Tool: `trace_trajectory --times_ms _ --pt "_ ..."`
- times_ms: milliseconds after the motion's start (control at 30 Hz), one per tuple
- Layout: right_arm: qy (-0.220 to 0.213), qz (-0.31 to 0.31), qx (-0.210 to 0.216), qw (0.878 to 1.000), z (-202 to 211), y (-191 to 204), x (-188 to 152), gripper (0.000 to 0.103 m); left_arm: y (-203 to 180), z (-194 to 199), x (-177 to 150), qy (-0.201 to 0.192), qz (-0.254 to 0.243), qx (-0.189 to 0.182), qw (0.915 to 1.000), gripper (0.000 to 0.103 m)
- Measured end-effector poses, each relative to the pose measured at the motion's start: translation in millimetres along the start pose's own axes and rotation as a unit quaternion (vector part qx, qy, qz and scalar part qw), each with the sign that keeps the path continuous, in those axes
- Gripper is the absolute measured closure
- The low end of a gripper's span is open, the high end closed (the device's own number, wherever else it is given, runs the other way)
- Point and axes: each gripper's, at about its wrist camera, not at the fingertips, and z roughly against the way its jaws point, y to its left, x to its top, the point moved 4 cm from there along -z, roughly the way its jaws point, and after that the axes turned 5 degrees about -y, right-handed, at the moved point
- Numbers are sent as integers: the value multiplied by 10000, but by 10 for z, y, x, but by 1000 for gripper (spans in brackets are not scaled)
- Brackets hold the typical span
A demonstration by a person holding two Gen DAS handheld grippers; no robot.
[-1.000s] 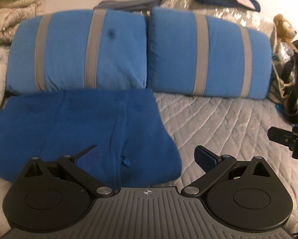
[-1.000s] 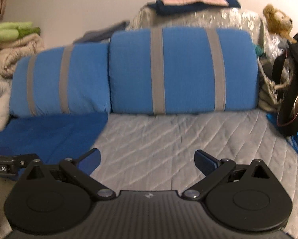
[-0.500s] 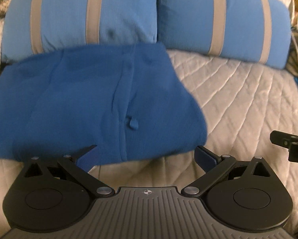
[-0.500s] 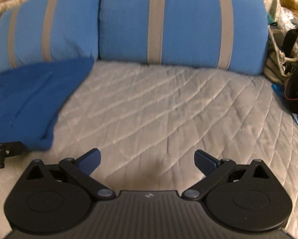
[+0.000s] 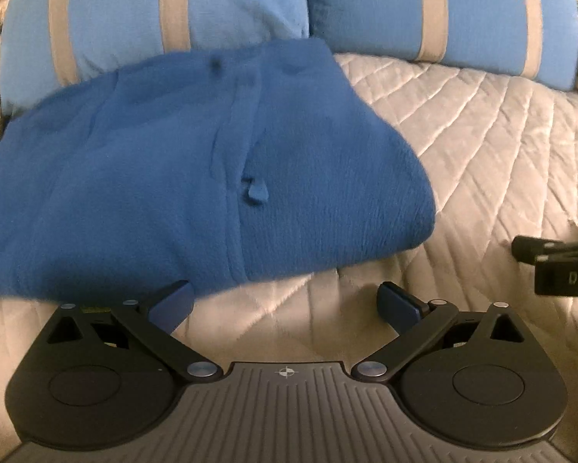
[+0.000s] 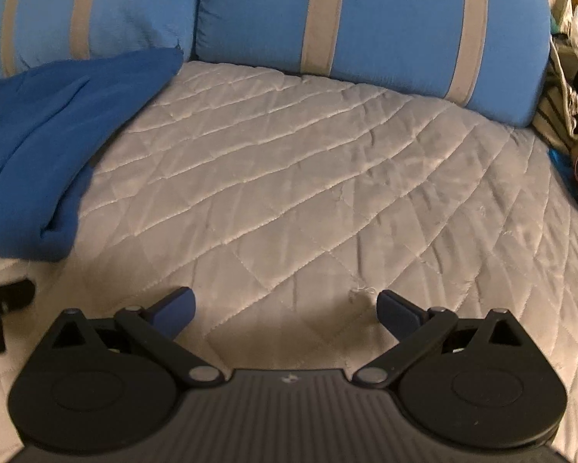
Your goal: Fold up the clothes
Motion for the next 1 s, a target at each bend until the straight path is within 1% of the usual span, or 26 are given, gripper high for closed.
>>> trace_trajectory --times_ms 67,167,400,1000 --pt "35 -196 68 9998 -22 -37 -7 0 21 -22 -2 22 152 -46 9999 0" --pt "34 -338 107 9994 -34 -58 -17 0 17 -29 5 29 122 -29 9999 0" --pt "-125 -375 16 9992 -10 -38 -56 0 24 -23 1 46 91 -3 9999 0" --pt "-140 -400 -26 9991 9 -16 -68 0 65 -32 6 -18 144 -4 9999 0"
